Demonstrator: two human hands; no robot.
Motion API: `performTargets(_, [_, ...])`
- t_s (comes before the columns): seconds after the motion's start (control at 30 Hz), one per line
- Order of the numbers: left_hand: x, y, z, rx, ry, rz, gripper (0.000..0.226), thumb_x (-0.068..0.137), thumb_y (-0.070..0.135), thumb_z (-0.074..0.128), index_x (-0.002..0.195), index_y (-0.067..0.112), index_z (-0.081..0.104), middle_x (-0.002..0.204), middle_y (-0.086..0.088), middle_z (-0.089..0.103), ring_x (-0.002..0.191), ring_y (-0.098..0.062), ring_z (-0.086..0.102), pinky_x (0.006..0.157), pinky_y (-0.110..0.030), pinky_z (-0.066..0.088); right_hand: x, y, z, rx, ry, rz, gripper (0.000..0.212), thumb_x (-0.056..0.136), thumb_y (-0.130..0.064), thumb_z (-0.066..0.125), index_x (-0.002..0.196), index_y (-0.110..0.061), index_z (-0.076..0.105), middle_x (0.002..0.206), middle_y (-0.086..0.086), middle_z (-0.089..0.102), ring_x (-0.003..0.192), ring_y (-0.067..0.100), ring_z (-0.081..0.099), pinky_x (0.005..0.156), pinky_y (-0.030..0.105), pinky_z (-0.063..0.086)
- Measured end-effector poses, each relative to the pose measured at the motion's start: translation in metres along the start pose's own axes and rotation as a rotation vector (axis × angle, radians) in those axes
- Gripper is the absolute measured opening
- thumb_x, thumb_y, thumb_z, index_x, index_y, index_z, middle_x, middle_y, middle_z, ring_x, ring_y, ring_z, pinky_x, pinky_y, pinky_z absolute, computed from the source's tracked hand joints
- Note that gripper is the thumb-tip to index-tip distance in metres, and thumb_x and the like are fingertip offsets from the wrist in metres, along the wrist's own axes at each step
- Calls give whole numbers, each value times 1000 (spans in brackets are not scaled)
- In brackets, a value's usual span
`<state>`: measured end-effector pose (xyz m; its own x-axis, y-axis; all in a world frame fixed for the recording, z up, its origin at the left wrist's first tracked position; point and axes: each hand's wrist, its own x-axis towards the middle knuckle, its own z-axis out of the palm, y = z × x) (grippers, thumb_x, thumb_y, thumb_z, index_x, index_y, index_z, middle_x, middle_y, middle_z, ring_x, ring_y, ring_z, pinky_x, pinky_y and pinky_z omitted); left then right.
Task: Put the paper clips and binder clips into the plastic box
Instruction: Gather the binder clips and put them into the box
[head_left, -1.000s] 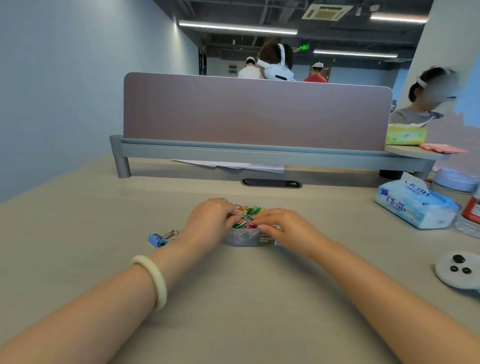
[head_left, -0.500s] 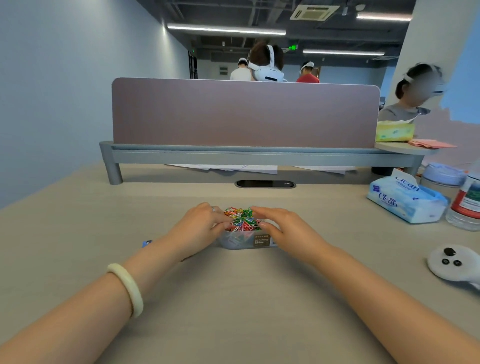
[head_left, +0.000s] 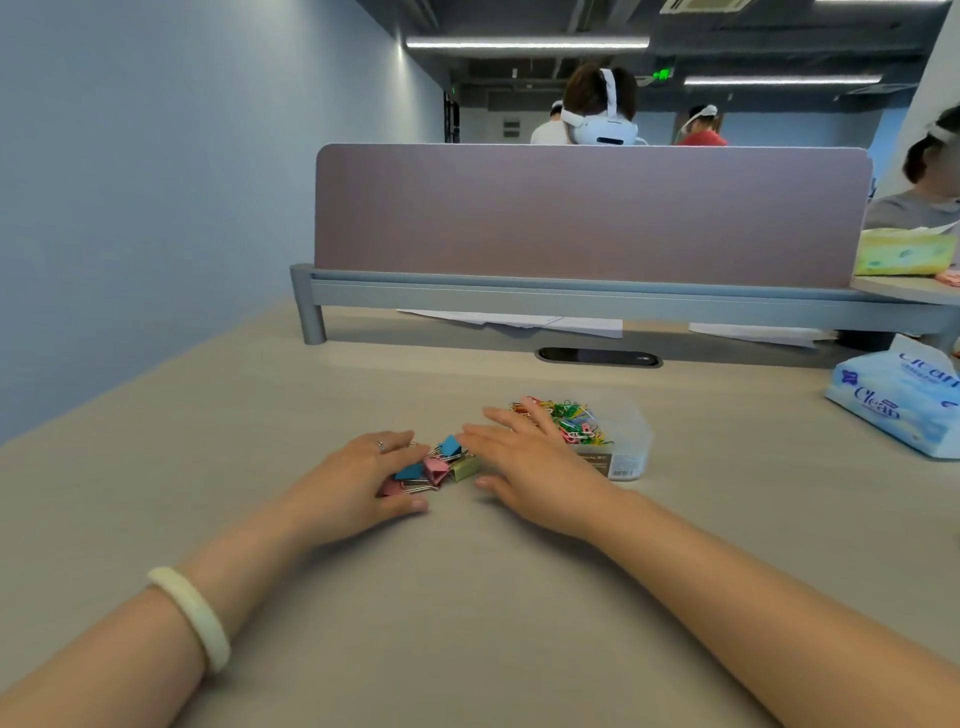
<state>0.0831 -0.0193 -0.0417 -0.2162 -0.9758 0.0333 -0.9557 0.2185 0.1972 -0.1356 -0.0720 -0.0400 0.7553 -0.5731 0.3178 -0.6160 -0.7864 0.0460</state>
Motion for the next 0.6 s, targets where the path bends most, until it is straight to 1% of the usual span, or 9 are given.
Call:
performTargets(0.07, [0,-3,7,-22,2,0,91,60,83,29,138,36,26,151,4,26,140,-17,18,114,-30,18,7,-2,2,-30,-55,-21,49,94,-36,40,141,-26,30,151,-6,31,144,16,10,113,39,-15])
performTargets(0.1, [0,-3,8,-39,8,4,80,69,77,33,138,36,26,150,5,28,140,-17,18,114,-30,17,9,-2,3,-41,-71,-40,47,95,-37,38,140,-26,33,150,-7,32,144,16,11,112,40,-18])
performTargets(0.17, [0,-3,9,-50,18,24,60,83,59,38,137,34,30,147,7,34,138,-18,23,113,-26,16,9,-4,3,-44,-61,-78,41,94,-36,39,134,-27,42,146,-7,39,142,16,19,110,41,-19])
performTargets(0.23, [-2,-2,10,-56,27,93,60,81,59,31,135,34,35,144,9,40,132,-16,32,114,-24,17,3,-3,0,-8,-10,-107,35,93,-34,44,126,-25,53,136,-6,51,135,18,34,110,43,-17])
performTargets(0.3, [-7,4,11,-77,21,158,55,82,53,33,133,36,37,141,13,41,128,-12,35,113,-25,22,-9,0,0,2,61,-149,28,86,-32,53,111,-24,64,120,-3,63,118,18,53,112,47,-6])
performTargets(0.37, [-13,13,14,-101,32,219,53,83,50,35,133,35,39,138,18,41,124,-6,34,107,-14,21,-24,2,0,6,88,-164,21,79,-30,61,99,-24,67,106,-4,68,100,15,63,111,49,10])
performTargets(0.43, [-17,25,17,-106,49,289,55,80,53,32,131,34,41,134,17,46,120,-4,36,103,-12,23,-42,4,-1,42,80,-154,19,78,-33,60,93,-25,68,102,-5,68,96,10,64,111,43,20])
performTargets(0.5, [-17,38,20,-113,40,344,52,80,53,36,128,35,44,131,13,52,119,-7,42,103,-19,31,-58,6,-7,116,81,-101,24,78,-39,51,88,-26,68,101,-7,68,97,6,58,110,28,26])
performTargets(0.6, [-13,58,22,-134,19,390,50,80,53,43,127,36,45,128,12,55,117,-6,45,102,-23,36,-81,13,-15,229,90,-13,24,76,-42,49,80,-24,65,96,-7,67,92,8,53,89,21,36])
